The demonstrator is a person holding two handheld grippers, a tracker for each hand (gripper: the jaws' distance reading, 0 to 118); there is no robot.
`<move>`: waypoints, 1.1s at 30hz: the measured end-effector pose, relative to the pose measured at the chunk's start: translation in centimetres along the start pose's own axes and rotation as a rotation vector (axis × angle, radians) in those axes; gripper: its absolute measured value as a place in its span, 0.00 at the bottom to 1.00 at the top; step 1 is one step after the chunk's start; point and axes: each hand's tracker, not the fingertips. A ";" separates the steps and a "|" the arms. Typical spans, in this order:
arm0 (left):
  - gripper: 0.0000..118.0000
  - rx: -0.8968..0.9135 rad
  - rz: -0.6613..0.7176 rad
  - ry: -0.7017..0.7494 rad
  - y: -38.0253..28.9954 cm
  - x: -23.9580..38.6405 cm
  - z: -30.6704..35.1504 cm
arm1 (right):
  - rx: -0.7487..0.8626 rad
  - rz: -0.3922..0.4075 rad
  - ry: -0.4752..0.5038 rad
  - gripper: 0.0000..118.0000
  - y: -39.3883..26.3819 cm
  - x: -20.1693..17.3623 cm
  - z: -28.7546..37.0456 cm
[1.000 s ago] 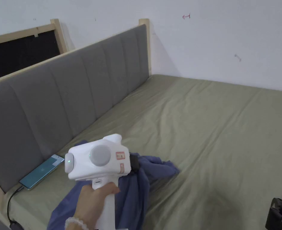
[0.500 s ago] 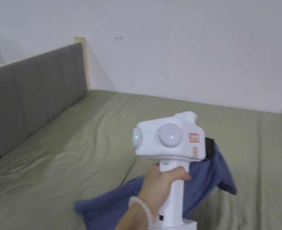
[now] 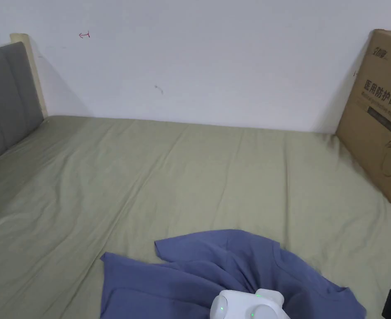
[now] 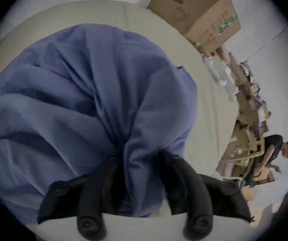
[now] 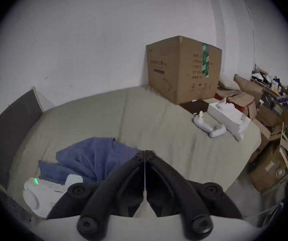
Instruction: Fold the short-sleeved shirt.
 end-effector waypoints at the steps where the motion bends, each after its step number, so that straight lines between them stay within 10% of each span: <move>1: 0.73 -0.009 0.048 -0.025 0.7 0.1 1.0 | -0.007 0.013 0.007 0.01 -0.2 0.0 -0.7; 3: 0.99 -0.021 0.049 -0.048 2.2 0.0 2.8 | -0.017 0.021 0.017 0.01 -0.1 -0.8 -1.0; 8: 0.95 0.183 -0.022 0.021 3.5 -1.6 10.9 | -0.005 0.050 0.083 0.01 0.2 -2.7 -1.1; 11: 0.72 0.260 0.036 0.061 2.7 -5.4 15.0 | -0.007 0.065 0.106 0.01 0.0 -3.8 -1.4; 14: 0.00 0.265 0.108 0.259 0.6 -9.7 15.9 | -0.031 0.070 0.144 0.01 -0.8 -5.2 -1.9; 20: 0.00 0.230 0.320 0.329 -2.3 -18.3 17.1 | -0.084 0.140 0.185 0.01 -2.5 -7.9 -3.8; 22: 0.16 0.266 0.401 0.312 -1.2 -21.3 18.2 | -0.099 0.144 0.188 0.01 -2.9 -8.6 -4.6; 25: 0.91 0.229 0.448 0.360 1.7 -25.4 18.2 | -0.139 0.134 0.208 0.01 -3.3 -9.3 -6.0; 30: 0.91 0.277 0.546 0.389 6.3 -29.5 17.5 | -0.178 0.164 0.184 0.01 -4.3 -10.2 -8.0; 32: 0.71 0.200 0.578 0.334 7.2 -30.8 15.8 | -0.200 0.180 0.176 0.01 -4.8 -10.3 -8.7; 33: 0.30 0.171 0.579 0.329 7.2 -31.2 15.0 | -0.206 0.184 0.173 0.01 -5.0 -10.3 -8.9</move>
